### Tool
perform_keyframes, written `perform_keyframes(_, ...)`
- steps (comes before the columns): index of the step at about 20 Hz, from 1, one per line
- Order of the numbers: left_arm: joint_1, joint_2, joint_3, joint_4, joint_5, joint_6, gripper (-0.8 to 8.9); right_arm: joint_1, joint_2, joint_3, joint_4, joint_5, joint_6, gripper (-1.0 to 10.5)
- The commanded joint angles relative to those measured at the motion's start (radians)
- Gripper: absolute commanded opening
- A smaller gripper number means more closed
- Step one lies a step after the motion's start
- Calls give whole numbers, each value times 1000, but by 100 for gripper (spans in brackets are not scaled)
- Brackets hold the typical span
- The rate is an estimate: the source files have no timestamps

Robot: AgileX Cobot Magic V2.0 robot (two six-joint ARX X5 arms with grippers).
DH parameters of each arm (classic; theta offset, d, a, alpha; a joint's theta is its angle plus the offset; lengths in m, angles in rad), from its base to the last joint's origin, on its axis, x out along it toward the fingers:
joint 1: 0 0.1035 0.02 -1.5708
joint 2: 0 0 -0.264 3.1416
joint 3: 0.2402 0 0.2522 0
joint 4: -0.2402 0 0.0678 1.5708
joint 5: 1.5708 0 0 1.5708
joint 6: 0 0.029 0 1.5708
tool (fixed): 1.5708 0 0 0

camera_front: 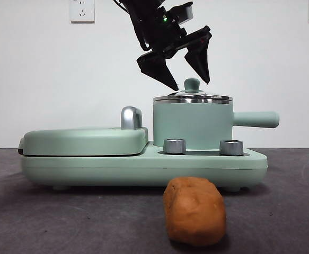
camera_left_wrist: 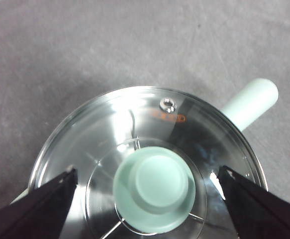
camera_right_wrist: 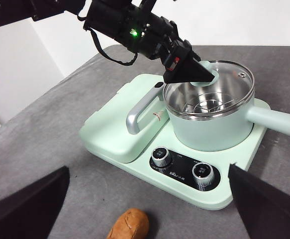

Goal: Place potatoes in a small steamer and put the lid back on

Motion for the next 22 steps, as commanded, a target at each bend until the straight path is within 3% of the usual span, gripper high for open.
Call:
perform_keyframes(1, -13, 34, 32, 11, 3, -3, 436, 0, 5, 14, 7, -3, -4, 511)
perform_keyframes(9, -26, 43, 32, 10, 2, 0, 367, 0, 5, 14, 7, -3, -4, 511)
perform_keyframes(16, -26, 49, 32, 11, -18, 1, 108, 0, 5, 14, 7, -2, -4, 511)
perform_keyframes(22, -26, 48, 53, 15, -18, 4, 86, 0, 5, 14, 7, -2, -3, 511)
